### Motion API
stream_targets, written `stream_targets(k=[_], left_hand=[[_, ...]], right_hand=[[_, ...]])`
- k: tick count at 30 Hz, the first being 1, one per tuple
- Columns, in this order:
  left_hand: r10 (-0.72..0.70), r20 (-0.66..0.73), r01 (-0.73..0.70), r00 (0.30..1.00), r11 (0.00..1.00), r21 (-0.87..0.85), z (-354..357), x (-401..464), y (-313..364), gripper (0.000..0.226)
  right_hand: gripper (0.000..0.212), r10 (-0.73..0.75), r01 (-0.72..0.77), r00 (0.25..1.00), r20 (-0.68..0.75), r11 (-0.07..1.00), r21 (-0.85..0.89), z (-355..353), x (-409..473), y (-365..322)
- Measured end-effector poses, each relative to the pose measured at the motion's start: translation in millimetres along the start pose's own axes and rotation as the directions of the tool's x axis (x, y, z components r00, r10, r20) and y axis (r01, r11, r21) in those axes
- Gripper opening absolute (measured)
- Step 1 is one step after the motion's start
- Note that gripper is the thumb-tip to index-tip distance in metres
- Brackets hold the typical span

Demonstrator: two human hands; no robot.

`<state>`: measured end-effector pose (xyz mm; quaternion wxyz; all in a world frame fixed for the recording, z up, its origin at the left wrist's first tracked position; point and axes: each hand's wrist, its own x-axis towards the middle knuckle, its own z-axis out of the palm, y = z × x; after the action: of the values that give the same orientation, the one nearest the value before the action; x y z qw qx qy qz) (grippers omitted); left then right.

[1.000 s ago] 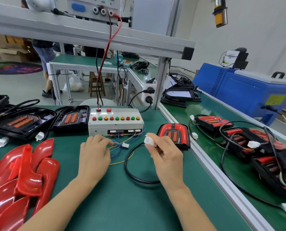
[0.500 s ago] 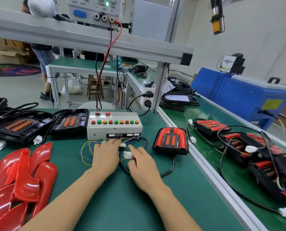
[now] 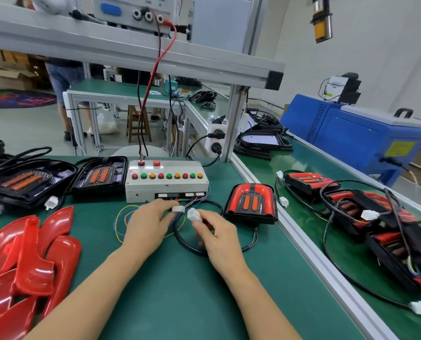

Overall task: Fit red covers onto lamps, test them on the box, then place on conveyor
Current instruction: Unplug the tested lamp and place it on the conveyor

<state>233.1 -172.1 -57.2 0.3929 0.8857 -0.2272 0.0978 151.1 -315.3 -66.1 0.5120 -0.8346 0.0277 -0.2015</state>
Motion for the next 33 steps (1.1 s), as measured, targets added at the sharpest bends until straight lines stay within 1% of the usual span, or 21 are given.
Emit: stream_targets(k=[3, 5, 6, 9, 11, 13, 17, 19, 23, 25, 28, 30, 33], left_hand=[[-0.018, 0.02, 0.021, 1.0, 0.983, -0.183, -9, -6, 6, 0.019], [-0.063, 0.002, 0.061, 0.998, 0.949, -0.31, -14, -10, 9, 0.009], [-0.078, -0.006, 0.07, 0.997, 0.925, -0.373, -15, -12, 12, 0.008], [-0.082, -0.018, 0.062, 0.996, 0.864, -0.5, -20, -20, 19, 0.023], [-0.083, -0.014, 0.062, 0.996, 0.842, -0.536, -21, -24, 20, 0.031], [-0.088, -0.005, 0.072, 0.996, 0.849, -0.524, -19, -25, 18, 0.034], [-0.081, -0.018, 0.061, 0.997, 0.864, -0.5, -18, -24, 13, 0.033], [-0.064, -0.016, 0.047, 0.998, 0.867, -0.496, -19, -23, 11, 0.034], [-0.028, 0.015, 0.032, 0.999, 0.881, -0.471, -24, -19, 8, 0.026], [-0.015, 0.02, 0.022, 1.0, 0.887, -0.46, -26, -18, 7, 0.026], [-0.022, -0.054, -0.005, 0.998, 0.895, -0.446, -27, -22, 10, 0.032], [-0.023, -0.136, -0.037, 0.99, 0.904, -0.426, -26, -26, 12, 0.03], [0.058, -0.267, -0.143, 0.962, 0.94, -0.311, -25, -28, 15, 0.024]], right_hand=[[0.022, 0.015, -0.011, 0.999, -0.042, 0.996, 0.094, -1, 3, 0], [0.021, 0.029, -0.021, 0.998, -0.053, 0.987, 0.158, -1, 3, -1], [0.02, 0.033, -0.021, 0.998, -0.06, 0.983, 0.181, -1, 3, -2], [0.017, 0.024, -0.008, 0.997, -0.072, 0.978, 0.21, -1, 2, -4], [0.013, 0.013, 0.003, 0.997, -0.071, 0.977, 0.215, -1, 1, -4], [0.013, 0.006, 0.01, 0.997, -0.079, 0.979, 0.203, 0, 1, -3], [0.022, -0.018, 0.036, 0.994, -0.105, 0.984, 0.177, 0, 3, -2], [0.02, -0.036, 0.051, 0.994, -0.102, 0.988, 0.149, 1, 4, -1], [0.021, -0.09, 0.101, 0.987, -0.13, 0.991, 0.085, 1, 4, 1], [0.021, -0.113, 0.122, 0.983, -0.145, 0.991, 0.053, 2, 4, 1], [0.021, -0.107, 0.118, 0.983, -0.149, 0.991, 0.066, 3, 4, 0], [0.021, -0.094, 0.104, 0.988, -0.123, 0.992, 0.072, 3, 3, -1], [0.022, -0.086, 0.093, 0.991, -0.1, 0.994, 0.062, 4, 1, -3]])
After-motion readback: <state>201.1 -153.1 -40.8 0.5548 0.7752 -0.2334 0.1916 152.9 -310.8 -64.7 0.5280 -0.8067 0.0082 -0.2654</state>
